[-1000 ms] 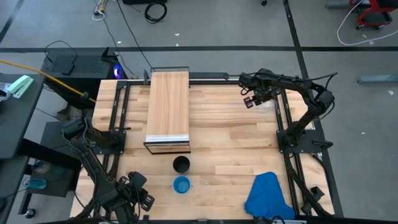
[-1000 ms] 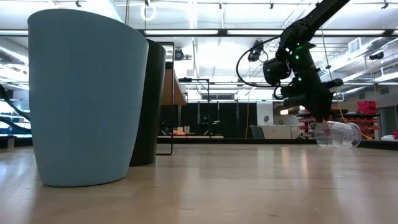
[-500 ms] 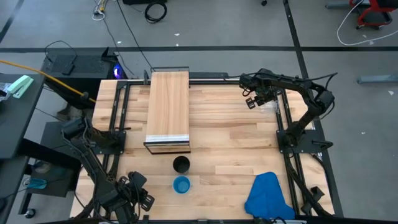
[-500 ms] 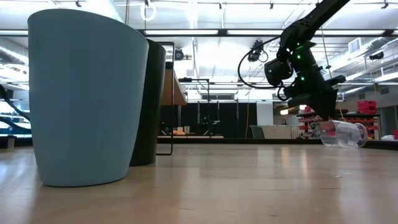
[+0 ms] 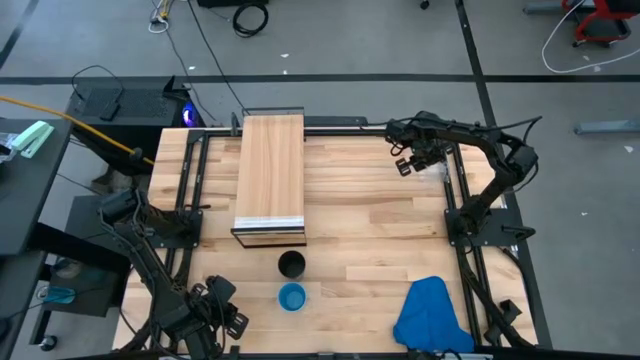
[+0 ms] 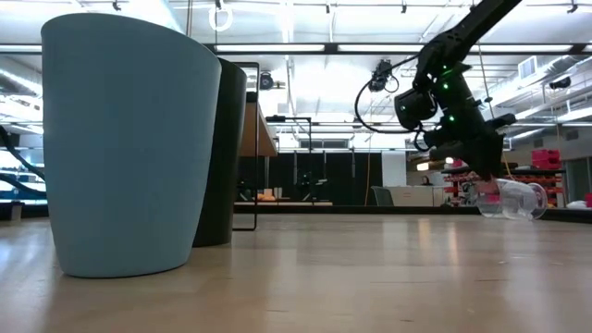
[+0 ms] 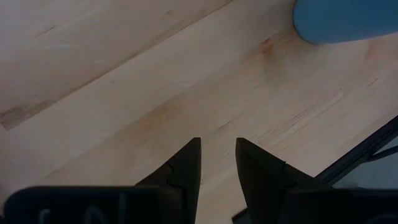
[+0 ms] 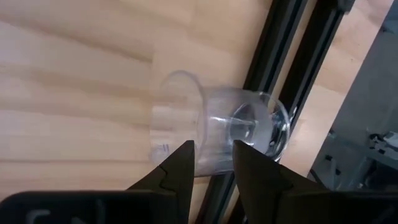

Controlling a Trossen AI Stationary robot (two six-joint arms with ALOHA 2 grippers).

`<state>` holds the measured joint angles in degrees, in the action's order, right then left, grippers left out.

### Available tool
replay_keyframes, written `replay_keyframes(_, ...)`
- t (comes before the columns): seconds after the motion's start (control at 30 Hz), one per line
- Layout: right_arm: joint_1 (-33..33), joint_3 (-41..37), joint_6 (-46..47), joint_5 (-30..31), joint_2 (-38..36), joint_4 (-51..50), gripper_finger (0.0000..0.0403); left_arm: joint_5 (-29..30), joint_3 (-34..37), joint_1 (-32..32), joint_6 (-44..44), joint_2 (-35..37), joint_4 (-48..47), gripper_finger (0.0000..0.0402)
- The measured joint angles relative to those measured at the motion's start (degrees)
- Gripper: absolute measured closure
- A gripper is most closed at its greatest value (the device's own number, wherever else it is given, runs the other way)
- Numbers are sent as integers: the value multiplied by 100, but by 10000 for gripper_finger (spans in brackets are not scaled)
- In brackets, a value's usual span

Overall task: Stack small to large cups/mugs on shelf
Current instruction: Move the transparent mug to the bottom of the table

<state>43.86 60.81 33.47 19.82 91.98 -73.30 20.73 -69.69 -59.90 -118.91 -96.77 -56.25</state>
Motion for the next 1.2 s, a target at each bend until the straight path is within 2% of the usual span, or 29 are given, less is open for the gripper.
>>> replay_keyframes(0.2, -21, -337, 14, 27, -27, 134, 286, 1, 0, 0, 9, 0, -10, 294)
replay_keyframes(0.47, -94, -242, 191, 92, -5, 90, 289, 1, 0, 0, 1, 0, -59, 294)
replay_keyframes(0.9, -180, -240, 249, 114, -4, 18, 327, 2, 0, 0, 13, 0, -59, 294)
replay_keyframes(1.2, -253, -213, 251, 69, -1, -26, 329, 2, 0, 0, 15, 0, -58, 294)
